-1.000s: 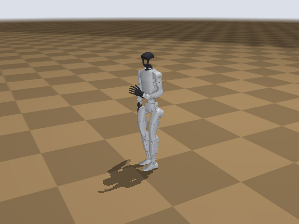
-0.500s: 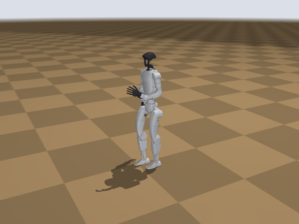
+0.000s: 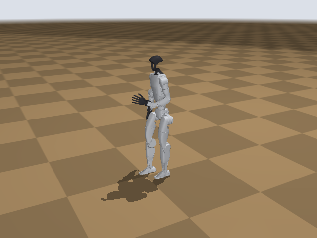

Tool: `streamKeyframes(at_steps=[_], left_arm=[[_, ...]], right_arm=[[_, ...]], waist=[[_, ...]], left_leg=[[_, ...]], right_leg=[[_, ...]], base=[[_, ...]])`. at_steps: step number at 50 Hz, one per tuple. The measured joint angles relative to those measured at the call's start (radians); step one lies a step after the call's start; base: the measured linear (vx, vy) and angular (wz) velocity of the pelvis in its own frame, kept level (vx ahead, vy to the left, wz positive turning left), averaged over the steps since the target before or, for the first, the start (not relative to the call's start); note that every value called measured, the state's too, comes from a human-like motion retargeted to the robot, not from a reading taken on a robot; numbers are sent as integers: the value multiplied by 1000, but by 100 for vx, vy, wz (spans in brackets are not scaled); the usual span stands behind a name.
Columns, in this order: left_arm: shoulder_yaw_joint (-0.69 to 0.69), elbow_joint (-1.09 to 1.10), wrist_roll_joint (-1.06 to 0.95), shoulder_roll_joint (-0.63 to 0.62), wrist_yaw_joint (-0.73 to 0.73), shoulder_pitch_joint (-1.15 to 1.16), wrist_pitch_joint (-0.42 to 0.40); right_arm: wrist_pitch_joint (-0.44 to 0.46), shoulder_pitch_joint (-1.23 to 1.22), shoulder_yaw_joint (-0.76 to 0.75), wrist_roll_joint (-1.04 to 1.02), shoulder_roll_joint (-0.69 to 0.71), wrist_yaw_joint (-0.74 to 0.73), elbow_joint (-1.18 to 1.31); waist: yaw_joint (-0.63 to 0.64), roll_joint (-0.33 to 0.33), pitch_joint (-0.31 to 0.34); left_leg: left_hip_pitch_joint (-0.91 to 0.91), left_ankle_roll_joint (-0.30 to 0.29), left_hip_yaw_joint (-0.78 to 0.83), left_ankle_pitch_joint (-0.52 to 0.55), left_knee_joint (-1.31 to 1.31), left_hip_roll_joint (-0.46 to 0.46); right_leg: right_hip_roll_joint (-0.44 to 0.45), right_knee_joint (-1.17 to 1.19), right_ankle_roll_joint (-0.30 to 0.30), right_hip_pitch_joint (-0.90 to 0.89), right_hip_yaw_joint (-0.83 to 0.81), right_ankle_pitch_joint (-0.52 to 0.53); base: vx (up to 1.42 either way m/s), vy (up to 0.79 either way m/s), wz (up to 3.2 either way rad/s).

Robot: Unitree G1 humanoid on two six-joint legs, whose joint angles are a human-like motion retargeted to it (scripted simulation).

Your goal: Upper body actions

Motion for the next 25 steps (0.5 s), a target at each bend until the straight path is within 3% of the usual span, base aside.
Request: streamKeyframes(at_steps=[5, 13, 17, 20, 23, 25], left_arm=[[15, 93, 1, 31, -46, 17, 1], [57, 419, 115, 39, -200, -41, 63], [64, 550, 137, 26, -331, -35, 34], [74, 672, 199, 19, -278, -36, 25], [94, 813, 303, 16, -186, -38, 50], [117, 926, 375, 17, -142, -47, 85]], right_arm=[[-18, 8, 27, -42, 3, -20, -38], [-38, 35, 3, -71, 2, -64, 116], [-18, 45, -19, -62, -13, -42, 216], [8, 61, -29, -47, -22, -17, 232], [20, 68, -37, -29, -20, -8, 232], [14, 61, -31, -17, -11, -9, 232]], waist=[[-40, -5, 4], [-22, 39, -30], [-3, 55, -45], [0, 57, -57], [-9, 44, -64], [4, 35, -66]], left_leg=[[-26, 14, 8, 16, -3, 5], [-82, 0, 21, 56, 2, 73], [-103, -8, 16, 80, 6, 86], [-130, -7, 10, 104, 12, 73], [-157, -9, 0, 133, 17, 44], [-178, -20, 4, 151, 17, 36]], right_leg=[[21, -22, 65, 15, 69, -75], [108, 230, -74, 88, 1, -149], [161, 336, -61, 137, -1, -113], [180, 324, -22, 184, -9, -32], [187, 197, -55, 226, 36, -32], [194, 127, -107, 249, 45, -116]], base=[[-24, 1, -11], [-22, -3, -2], [-23, -4, 7], [-34, -7, 18], [-36, -9, 22], [-47, -14, -22]])
